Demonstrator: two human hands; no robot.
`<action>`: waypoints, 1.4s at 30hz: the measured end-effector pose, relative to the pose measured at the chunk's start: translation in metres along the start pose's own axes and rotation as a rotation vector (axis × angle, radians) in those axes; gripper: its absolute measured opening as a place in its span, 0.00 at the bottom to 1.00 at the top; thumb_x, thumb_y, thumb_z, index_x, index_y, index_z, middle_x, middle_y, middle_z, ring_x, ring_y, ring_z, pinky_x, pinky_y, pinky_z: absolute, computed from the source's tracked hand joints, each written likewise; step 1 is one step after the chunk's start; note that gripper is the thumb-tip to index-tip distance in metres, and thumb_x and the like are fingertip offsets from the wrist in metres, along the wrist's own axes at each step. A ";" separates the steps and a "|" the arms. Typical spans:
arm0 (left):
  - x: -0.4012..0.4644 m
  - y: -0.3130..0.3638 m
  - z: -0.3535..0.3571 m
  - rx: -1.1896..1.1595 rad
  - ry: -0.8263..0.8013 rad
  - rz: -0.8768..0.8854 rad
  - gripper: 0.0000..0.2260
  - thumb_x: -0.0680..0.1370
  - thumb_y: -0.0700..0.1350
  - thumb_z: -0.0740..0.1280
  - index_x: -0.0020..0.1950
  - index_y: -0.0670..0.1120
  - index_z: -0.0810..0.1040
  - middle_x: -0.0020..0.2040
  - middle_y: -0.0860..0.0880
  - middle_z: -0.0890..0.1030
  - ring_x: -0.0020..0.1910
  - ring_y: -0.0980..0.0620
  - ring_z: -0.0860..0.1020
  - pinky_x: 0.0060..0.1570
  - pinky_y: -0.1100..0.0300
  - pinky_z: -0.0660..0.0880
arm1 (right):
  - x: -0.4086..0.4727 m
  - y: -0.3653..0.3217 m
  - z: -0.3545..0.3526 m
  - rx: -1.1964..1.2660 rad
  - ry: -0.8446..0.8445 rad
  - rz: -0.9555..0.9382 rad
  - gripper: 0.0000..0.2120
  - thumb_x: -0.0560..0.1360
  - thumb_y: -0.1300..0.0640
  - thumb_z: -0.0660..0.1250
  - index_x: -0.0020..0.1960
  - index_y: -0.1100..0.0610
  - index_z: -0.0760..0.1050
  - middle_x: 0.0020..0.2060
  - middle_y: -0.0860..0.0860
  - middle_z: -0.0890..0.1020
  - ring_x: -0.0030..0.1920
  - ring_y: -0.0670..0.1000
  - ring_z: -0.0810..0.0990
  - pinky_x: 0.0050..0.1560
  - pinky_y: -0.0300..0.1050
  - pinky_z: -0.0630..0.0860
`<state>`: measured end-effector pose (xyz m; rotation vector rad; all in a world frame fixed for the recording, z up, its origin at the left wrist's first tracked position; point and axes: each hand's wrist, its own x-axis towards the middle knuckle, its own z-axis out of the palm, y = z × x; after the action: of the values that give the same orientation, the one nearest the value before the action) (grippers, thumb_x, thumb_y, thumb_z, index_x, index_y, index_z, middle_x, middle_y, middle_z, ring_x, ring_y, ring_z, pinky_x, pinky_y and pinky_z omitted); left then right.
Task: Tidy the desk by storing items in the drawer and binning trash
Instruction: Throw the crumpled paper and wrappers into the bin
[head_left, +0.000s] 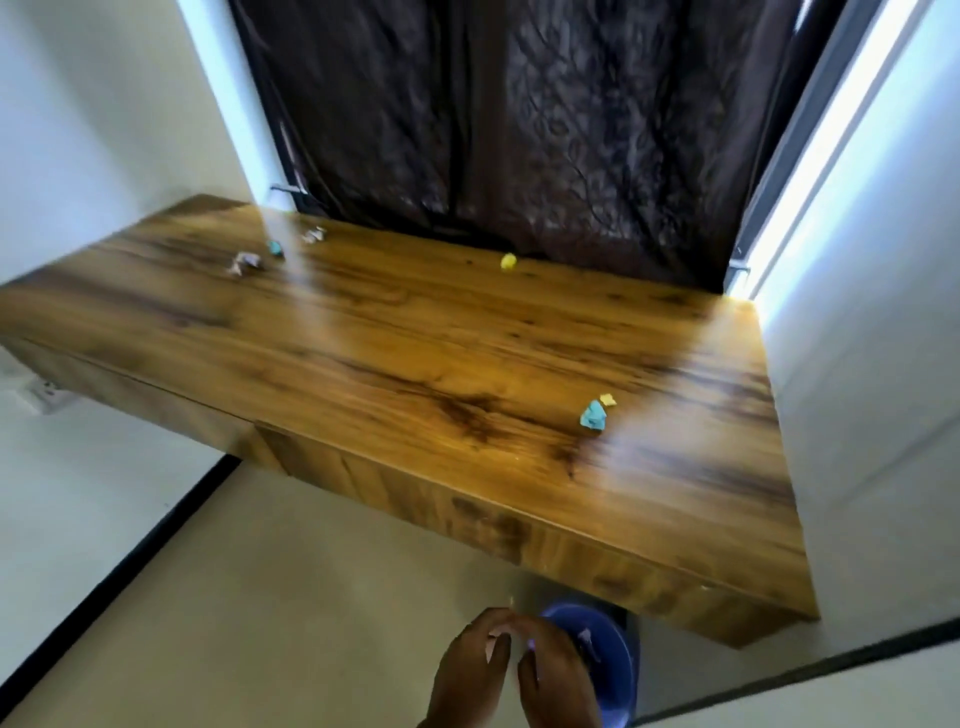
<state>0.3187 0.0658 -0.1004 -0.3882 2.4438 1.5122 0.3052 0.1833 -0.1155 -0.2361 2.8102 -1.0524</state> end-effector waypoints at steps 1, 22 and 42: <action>-0.002 0.004 -0.015 -0.014 0.021 0.010 0.16 0.78 0.43 0.60 0.51 0.66 0.71 0.46 0.69 0.79 0.51 0.67 0.77 0.55 0.69 0.72 | 0.003 -0.019 -0.003 0.003 0.003 -0.067 0.24 0.54 0.66 0.65 0.46 0.47 0.77 0.37 0.43 0.82 0.39 0.40 0.78 0.44 0.25 0.66; 0.067 0.094 -0.196 -0.528 -0.096 0.210 0.10 0.81 0.42 0.58 0.58 0.49 0.76 0.55 0.52 0.80 0.52 0.52 0.80 0.49 0.66 0.75 | 0.136 -0.129 -0.083 -0.076 0.535 0.060 0.16 0.72 0.70 0.64 0.59 0.63 0.76 0.58 0.59 0.76 0.60 0.59 0.73 0.56 0.48 0.70; 0.229 0.168 -0.130 -0.996 -0.463 -0.520 0.13 0.81 0.46 0.59 0.63 0.43 0.75 0.54 0.46 0.81 0.52 0.46 0.79 0.48 0.53 0.76 | 0.230 -0.129 -0.071 -0.030 0.336 0.007 0.13 0.73 0.58 0.66 0.56 0.53 0.80 0.52 0.41 0.77 0.52 0.39 0.74 0.50 0.26 0.66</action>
<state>0.0376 -0.0016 0.0187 -0.6673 1.0025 2.1181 0.0804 0.0887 0.0076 -0.0553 3.1206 -1.1440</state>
